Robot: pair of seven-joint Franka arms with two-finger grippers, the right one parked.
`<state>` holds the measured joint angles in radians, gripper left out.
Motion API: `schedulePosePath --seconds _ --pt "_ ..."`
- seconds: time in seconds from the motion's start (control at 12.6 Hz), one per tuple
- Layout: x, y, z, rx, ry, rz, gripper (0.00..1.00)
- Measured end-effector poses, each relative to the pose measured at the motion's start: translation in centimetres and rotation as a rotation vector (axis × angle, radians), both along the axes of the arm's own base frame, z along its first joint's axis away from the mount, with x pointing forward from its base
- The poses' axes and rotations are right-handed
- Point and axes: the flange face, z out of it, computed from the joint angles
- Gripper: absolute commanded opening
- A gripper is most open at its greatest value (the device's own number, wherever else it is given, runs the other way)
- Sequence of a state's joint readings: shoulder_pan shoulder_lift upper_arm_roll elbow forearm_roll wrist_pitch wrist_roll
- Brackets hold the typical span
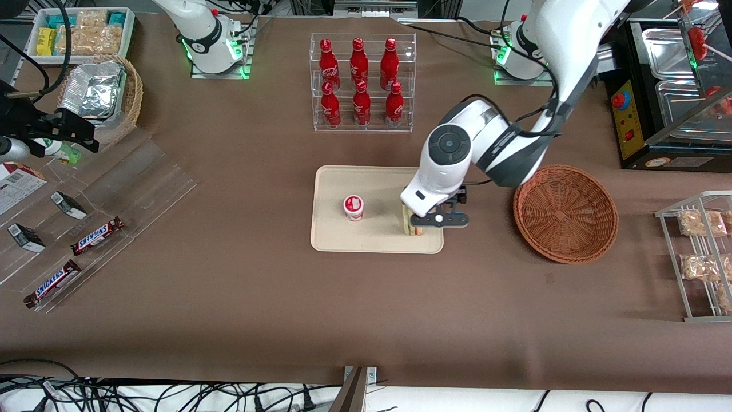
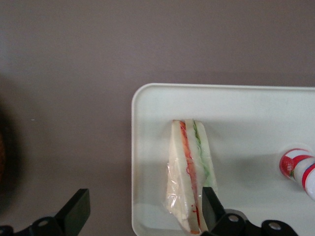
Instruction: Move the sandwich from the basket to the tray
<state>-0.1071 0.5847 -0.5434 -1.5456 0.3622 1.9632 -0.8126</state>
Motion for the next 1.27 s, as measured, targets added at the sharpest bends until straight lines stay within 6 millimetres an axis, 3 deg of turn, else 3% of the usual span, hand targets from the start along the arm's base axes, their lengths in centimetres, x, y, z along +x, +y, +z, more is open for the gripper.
schedulePosePath --seconds 0.32,0.55,0.87,1.27 --pt "3.4 4.8 7.1 0.033 -0.027 0.130 1.00" --pt "4.7 8.6 10.6 0.045 -0.044 0.196 1.00" --pt "5.2 12.8 13.6 0.047 -0.050 0.269 1.00" --pt "4.8 16.0 16.0 0.018 -0.021 0.231 1.00"
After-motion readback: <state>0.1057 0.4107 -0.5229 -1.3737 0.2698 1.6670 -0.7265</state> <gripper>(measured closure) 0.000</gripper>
